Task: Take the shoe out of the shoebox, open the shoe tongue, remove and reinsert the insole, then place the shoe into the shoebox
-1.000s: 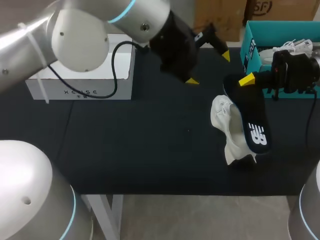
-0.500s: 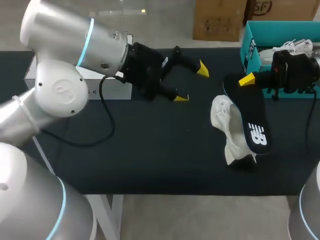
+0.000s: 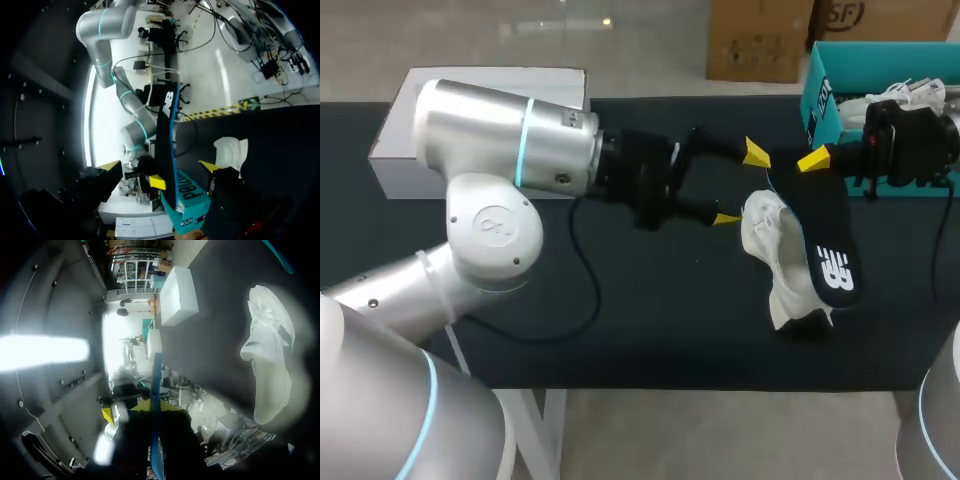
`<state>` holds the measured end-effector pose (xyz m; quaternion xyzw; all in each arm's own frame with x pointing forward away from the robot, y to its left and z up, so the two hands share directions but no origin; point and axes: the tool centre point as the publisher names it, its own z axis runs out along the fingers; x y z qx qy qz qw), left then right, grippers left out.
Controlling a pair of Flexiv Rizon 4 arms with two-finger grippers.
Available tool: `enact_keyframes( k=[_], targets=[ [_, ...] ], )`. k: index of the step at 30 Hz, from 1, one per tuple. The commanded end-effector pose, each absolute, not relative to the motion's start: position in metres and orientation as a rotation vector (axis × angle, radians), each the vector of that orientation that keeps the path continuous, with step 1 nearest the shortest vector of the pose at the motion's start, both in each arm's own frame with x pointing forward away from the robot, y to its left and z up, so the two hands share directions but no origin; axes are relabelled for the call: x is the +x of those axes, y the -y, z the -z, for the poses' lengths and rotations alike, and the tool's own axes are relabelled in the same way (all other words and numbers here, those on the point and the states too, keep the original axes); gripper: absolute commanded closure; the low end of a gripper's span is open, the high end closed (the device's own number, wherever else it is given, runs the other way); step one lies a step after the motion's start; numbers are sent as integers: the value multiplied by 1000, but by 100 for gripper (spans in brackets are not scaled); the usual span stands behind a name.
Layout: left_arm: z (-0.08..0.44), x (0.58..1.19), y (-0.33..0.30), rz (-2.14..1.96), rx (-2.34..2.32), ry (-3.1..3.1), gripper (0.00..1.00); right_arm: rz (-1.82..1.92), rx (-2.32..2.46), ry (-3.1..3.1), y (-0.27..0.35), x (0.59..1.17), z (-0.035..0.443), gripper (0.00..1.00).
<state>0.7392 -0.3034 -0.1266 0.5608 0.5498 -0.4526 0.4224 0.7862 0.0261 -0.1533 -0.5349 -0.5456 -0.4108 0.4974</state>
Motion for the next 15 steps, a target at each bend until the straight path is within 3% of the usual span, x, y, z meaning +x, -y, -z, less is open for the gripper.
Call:
enact_keyframes(
  k=[1,15],
  targets=[
    [133,744,344,1158,1411,-1372,0,992,-1299,1323,-26,786,153,100],
    [152,740,383,1293,1334,-1359,0,992,-1299,1323,-26,786,153,100]
  ],
)
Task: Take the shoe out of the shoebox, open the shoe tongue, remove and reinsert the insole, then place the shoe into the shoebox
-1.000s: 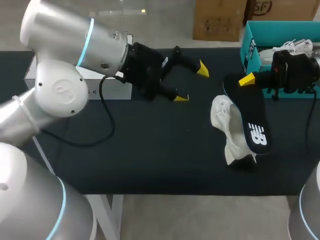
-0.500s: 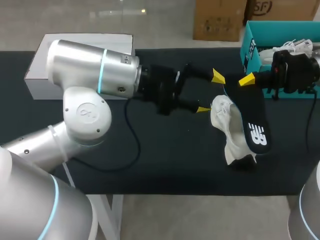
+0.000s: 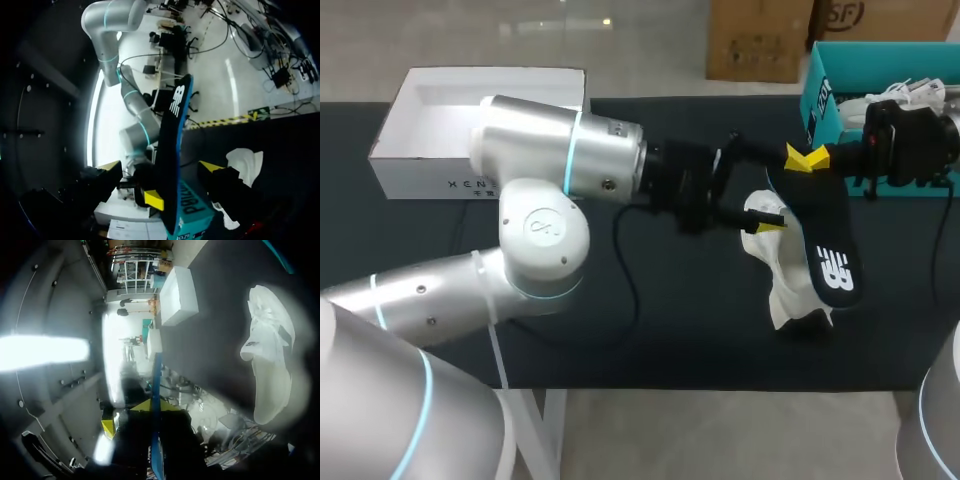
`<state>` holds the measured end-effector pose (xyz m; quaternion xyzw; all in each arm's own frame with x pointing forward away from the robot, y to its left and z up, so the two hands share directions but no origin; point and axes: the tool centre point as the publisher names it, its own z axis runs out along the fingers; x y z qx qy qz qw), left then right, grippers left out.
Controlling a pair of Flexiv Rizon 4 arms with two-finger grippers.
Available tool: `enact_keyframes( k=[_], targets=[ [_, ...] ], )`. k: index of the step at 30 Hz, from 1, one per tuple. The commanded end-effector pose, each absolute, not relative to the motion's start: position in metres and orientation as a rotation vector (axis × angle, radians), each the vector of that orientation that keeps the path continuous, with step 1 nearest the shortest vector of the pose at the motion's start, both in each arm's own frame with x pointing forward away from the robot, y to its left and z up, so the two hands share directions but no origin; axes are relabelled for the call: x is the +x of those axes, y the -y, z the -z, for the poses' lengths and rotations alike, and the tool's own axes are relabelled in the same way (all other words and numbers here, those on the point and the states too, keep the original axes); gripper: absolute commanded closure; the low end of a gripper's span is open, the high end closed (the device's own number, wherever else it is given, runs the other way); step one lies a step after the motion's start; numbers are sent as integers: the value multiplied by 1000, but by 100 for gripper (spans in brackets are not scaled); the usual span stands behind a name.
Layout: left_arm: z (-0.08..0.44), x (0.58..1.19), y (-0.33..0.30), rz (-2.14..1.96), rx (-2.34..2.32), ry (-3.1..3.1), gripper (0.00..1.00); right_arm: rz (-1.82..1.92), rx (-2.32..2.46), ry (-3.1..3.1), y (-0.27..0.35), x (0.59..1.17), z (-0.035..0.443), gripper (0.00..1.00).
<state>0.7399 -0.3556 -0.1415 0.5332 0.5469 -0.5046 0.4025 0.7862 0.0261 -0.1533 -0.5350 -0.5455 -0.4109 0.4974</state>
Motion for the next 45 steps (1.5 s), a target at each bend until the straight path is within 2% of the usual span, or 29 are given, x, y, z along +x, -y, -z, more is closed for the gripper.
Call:
enact_keyframes(
  k=[1,9,11,12,13,15,16,18,24,28,34,45],
  targets=[
    [151,739,385,1295,1336,-1353,0,992,-1299,1323,-26,786,153,100],
    [150,737,394,1300,1326,-1336,0,992,-1299,1323,-26,786,153,100],
    [150,739,395,1294,1323,-1339,32,992,-1299,1323,-26,786,153,100],
    [149,739,396,1295,1320,-1338,25,992,-1299,1323,-26,786,153,100],
    [149,739,395,1292,1320,-1335,23,992,-1299,1323,-26,786,153,100],
    [147,738,394,1286,1317,-1331,31,992,-1299,1323,-26,786,153,100],
    [147,739,393,1282,1311,-1334,45,992,-1299,1323,-26,786,153,100],
    [148,739,391,1277,1301,-1344,65,992,-1299,1323,-26,786,153,100],
    [147,739,381,1263,1290,-1349,53,992,-1299,1323,-26,786,153,100],
    [147,737,373,1255,1279,-1356,52,992,-1299,1323,-26,786,153,100],
    [151,734,363,1243,1250,-1380,55,992,-1299,1323,-26,786,153,100],
    [152,738,370,1237,1244,-1393,67,992,-1299,1323,-26,786,153,100]
  ],
)
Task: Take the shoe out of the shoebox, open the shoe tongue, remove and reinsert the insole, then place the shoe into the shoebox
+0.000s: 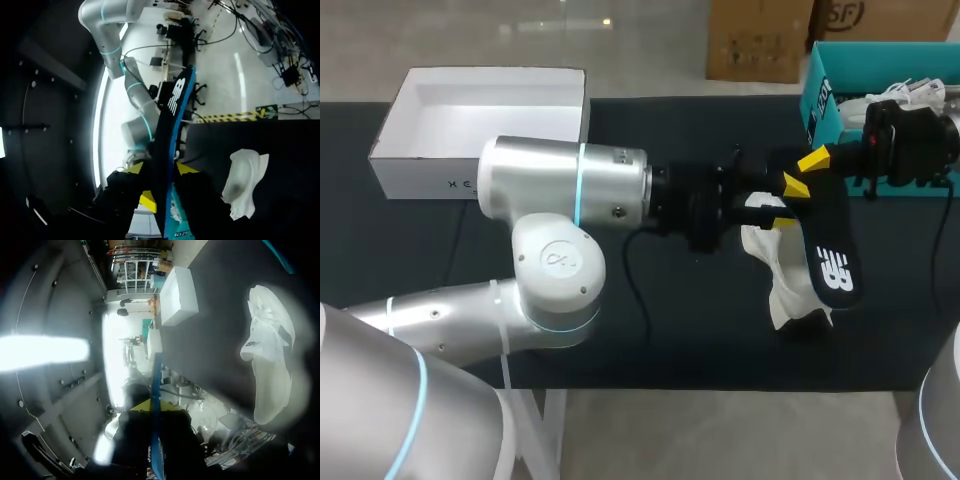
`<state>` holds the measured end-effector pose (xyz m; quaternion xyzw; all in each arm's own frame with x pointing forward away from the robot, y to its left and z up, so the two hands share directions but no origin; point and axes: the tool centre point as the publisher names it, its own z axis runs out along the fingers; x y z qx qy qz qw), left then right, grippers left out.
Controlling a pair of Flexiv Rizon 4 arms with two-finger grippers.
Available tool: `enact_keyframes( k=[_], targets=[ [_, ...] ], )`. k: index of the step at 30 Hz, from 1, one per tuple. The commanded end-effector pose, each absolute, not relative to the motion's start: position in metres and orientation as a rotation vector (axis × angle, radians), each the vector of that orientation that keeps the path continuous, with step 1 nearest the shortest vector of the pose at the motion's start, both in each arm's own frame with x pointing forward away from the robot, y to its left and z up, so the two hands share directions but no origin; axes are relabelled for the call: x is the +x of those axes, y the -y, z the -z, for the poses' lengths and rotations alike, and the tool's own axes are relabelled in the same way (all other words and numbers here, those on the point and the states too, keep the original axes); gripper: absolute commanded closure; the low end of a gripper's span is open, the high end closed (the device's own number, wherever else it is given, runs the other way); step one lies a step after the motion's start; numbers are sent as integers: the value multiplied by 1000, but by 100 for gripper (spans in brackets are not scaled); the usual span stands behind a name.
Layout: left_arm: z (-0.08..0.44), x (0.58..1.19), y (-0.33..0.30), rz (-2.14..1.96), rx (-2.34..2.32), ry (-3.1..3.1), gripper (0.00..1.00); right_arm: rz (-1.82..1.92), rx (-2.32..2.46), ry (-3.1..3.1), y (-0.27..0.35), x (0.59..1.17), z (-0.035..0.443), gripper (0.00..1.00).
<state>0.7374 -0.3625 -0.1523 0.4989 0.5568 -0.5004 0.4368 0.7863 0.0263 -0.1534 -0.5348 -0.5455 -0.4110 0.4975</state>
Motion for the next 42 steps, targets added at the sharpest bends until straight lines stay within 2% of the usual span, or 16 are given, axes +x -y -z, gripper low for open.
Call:
enact_keyframes(
  k=[1,3,4,6,7,8,9,10,22,23,24,25,32,42],
  targets=[
    [152,738,371,1237,1246,-1394,67,992,-1299,1323,-26,786,153,100],
    [152,739,373,1237,1250,-1397,62,992,-1299,1323,-26,786,153,100],
    [153,739,375,1237,1252,-1398,55,992,-1299,1323,-26,786,153,100],
    [153,740,377,1236,1255,-1401,55,992,-1299,1323,-26,786,153,100],
    [153,740,378,1234,1258,-1403,58,992,-1299,1323,-26,786,153,100],
    [153,740,378,1233,1259,-1405,67,992,-1299,1323,-26,786,153,100],
    [153,740,378,1232,1257,-1408,87,992,-1299,1323,-26,786,153,100],
    [153,740,378,1230,1257,-1410,100,992,-1299,1323,-26,786,153,100],
    [155,741,374,1209,1244,-1468,100,992,-1299,1323,-26,786,153,100],
    [154,741,372,1207,1244,-1468,100,992,-1299,1323,-26,786,153,86],
    [154,741,371,1206,1244,-1469,100,992,-1299,1323,-26,786,153,62],
    [154,741,369,1203,1241,-1473,100,992,-1299,1323,-26,786,153,0],
    [154,740,356,1205,1227,-1480,100,1098,-1456,1289,30,780,155,0],
    [158,735,341,1219,1227,-1500,100,1136,-1697,1406,126,741,154,0]
  ],
)
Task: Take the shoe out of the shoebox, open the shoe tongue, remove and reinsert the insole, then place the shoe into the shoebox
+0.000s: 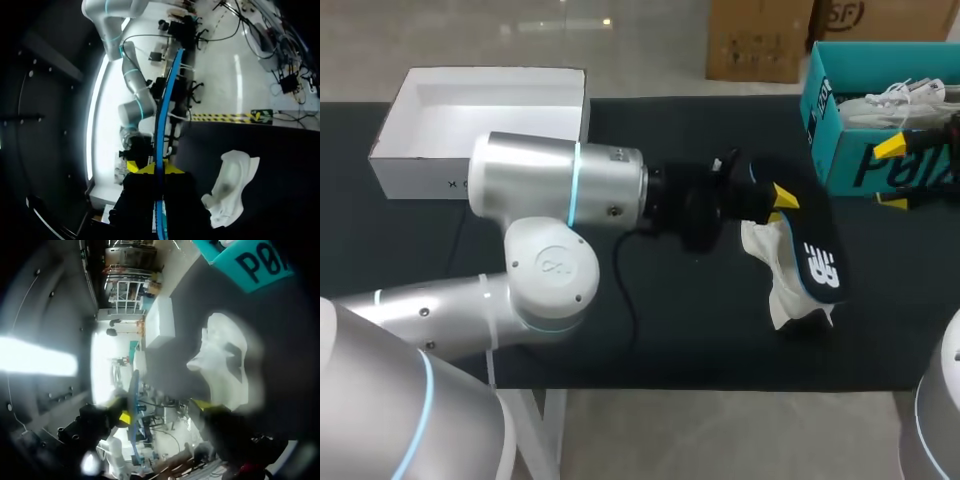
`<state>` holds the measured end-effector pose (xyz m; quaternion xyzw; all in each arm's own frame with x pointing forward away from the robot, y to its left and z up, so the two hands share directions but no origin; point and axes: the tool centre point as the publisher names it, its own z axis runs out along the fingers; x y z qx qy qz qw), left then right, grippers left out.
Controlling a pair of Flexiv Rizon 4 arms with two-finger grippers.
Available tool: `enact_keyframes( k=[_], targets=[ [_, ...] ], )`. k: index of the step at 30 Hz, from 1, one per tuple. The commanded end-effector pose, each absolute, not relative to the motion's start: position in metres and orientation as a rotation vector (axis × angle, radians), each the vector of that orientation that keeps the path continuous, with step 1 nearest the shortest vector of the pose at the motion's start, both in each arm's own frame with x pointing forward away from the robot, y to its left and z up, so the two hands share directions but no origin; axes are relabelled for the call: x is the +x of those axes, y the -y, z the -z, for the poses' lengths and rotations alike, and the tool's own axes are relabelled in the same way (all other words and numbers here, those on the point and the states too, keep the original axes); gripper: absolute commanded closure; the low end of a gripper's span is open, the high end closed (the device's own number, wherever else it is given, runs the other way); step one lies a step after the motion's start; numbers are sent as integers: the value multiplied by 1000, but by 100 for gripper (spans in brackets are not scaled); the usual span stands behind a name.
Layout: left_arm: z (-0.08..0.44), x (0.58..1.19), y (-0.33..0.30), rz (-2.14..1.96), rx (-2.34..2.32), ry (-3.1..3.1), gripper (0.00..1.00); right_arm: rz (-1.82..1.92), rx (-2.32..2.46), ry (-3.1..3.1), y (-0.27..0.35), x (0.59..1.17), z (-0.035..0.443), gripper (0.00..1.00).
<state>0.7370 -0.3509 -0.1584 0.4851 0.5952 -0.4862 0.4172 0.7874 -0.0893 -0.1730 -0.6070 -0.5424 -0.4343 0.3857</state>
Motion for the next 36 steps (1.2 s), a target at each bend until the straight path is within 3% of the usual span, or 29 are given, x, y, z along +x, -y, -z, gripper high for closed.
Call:
enact_keyframes(
  k=[1,14,18,23,27,36],
  targets=[
    [158,735,340,1219,1228,-1502,100,1174,-1651,1379,129,738,154,0],
    [153,734,340,1209,1261,-1520,100,1174,-1651,1379,129,738,154,0],
    [153,731,339,1216,1268,-1531,100,1138,-1673,1758,156,733,146,0],
    [153,728,336,1224,1264,-1543,100,773,-1787,2235,198,712,139,0],
    [153,725,337,1228,1267,-1547,100,519,-1925,2192,211,708,138,0],
    [156,722,337,1227,1280,-1566,100,521,-1918,2143,212,708,138,0]
  ],
)
